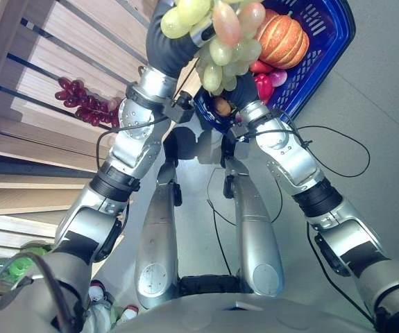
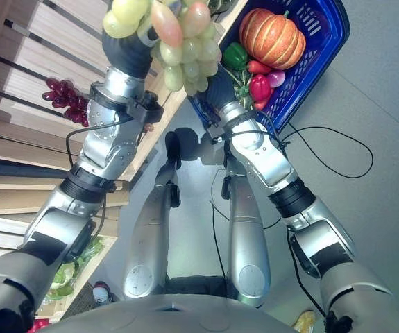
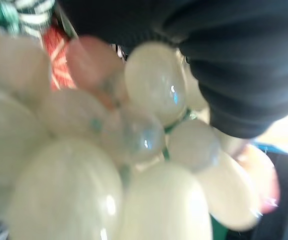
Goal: Pick up fruits and vegetables into the basket
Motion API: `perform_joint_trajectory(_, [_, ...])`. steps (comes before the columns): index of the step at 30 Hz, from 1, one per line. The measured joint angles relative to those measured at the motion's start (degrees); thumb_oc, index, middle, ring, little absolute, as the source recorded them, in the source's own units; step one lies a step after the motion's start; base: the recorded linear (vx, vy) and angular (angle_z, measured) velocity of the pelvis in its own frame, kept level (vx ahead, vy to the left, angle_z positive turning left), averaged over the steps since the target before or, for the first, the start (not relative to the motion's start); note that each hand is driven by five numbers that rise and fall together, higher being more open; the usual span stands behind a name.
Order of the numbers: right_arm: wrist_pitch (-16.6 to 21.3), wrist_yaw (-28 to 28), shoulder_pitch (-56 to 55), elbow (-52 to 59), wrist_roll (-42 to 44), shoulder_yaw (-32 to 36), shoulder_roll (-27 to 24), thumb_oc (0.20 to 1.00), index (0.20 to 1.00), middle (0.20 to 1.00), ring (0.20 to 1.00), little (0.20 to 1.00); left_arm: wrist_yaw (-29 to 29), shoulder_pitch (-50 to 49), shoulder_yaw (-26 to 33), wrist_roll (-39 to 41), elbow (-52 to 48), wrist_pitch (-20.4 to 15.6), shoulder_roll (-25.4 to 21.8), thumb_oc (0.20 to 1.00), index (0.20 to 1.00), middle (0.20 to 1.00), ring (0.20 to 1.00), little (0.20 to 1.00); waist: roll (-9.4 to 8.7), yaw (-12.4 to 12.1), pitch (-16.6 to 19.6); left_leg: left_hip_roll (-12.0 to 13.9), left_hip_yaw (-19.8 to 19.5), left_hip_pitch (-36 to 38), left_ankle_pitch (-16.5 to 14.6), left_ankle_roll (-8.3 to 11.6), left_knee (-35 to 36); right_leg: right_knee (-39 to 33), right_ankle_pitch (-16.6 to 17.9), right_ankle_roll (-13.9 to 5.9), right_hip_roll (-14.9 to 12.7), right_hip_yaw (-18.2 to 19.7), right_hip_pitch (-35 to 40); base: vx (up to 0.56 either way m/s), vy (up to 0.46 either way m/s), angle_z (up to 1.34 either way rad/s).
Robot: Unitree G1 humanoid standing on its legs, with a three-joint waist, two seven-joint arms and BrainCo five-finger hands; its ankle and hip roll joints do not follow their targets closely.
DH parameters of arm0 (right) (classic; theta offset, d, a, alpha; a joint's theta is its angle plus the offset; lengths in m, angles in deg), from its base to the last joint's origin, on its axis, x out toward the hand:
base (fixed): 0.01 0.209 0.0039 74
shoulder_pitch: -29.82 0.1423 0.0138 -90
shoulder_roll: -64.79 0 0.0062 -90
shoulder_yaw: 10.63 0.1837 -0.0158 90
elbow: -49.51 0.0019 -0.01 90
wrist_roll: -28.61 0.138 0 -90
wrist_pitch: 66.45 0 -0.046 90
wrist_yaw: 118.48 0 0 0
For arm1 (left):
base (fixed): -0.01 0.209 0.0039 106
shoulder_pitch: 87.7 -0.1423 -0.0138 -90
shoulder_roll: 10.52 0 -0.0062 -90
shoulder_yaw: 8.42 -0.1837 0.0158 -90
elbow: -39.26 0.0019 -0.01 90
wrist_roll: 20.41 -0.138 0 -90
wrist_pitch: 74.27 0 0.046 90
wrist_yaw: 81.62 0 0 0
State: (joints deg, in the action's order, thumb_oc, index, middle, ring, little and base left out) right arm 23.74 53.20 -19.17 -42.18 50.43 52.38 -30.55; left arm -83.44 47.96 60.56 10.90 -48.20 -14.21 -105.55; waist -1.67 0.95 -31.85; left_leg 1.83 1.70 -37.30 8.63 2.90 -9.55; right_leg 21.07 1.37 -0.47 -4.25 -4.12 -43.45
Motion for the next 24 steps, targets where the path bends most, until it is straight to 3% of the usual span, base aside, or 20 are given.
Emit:
perform_joint_trajectory(13, [0.30,-0.38,-0.42,-0.01,-0.02,1.00,0.00,0.200,0.200,0.200,0.200,0.200,11.94,-0.66,1.18,-4.29,0.44,1.84,0.00,1.000,1.000,1.000,1.000,1.000,0.01,-0.94,0.00,-0.08,-0.17,0.00,0.05,0.03,0.00,0.09,-0.04,-0.06,-0.07,-0.11,0.02,0.00,0.000,0.00])
perform_joint_trajectory(24, [0.34,-0.41,-0.50,-0.21,-0.01,1.52,-0.30,0.200,0.200,0.200,0.200,0.200,14.34,-0.78,2.03,-4.33,0.77,9.06,-0.01,1.000,1.000,1.000,1.000,1.000,0.03,-0.96,0.00,-0.03,-0.20,0.00,0.08,0.07,0.00,0.09,-0.04,-0.06,-0.09,-0.18,0.01,0.00,0.000,0.00])
